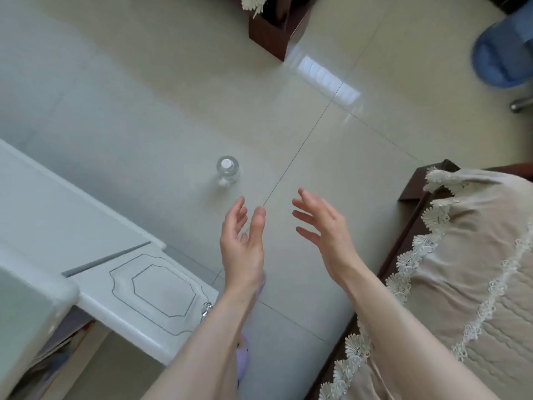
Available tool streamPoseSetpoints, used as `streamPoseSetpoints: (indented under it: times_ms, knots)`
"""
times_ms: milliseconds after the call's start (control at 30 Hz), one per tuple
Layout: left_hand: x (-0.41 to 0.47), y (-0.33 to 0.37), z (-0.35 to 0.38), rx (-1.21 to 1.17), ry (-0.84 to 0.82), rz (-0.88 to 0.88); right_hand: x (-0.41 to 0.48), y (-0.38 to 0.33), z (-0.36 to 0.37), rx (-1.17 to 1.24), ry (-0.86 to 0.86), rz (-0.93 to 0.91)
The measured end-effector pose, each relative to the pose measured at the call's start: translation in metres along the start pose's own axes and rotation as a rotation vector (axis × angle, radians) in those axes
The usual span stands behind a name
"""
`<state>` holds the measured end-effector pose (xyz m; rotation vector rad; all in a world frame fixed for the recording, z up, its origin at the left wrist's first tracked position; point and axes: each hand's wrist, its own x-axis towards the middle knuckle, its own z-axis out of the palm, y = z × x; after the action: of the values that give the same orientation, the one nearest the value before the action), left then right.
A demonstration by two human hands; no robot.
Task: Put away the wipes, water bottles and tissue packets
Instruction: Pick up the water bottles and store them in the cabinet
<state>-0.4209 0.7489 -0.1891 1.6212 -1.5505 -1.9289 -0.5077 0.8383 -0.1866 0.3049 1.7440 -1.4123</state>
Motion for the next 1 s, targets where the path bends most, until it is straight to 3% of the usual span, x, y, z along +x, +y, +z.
streamPoseSetpoints:
  times_ms: [233,600,1000]
  knots:
    - [0.079,0.001,0.014,0.012,0.085,-0.01,0.083,-0.023,0.025,-0.122,-0.117,0.025]
    - [0.187,-0.052,0.017,-0.05,0.313,-0.2,0.229,0.004,0.069,-0.354,-0.338,0.117]
    - [0.276,-0.147,0.039,-0.166,0.268,-0.277,0.346,0.082,0.078,-0.488,-0.477,0.132]
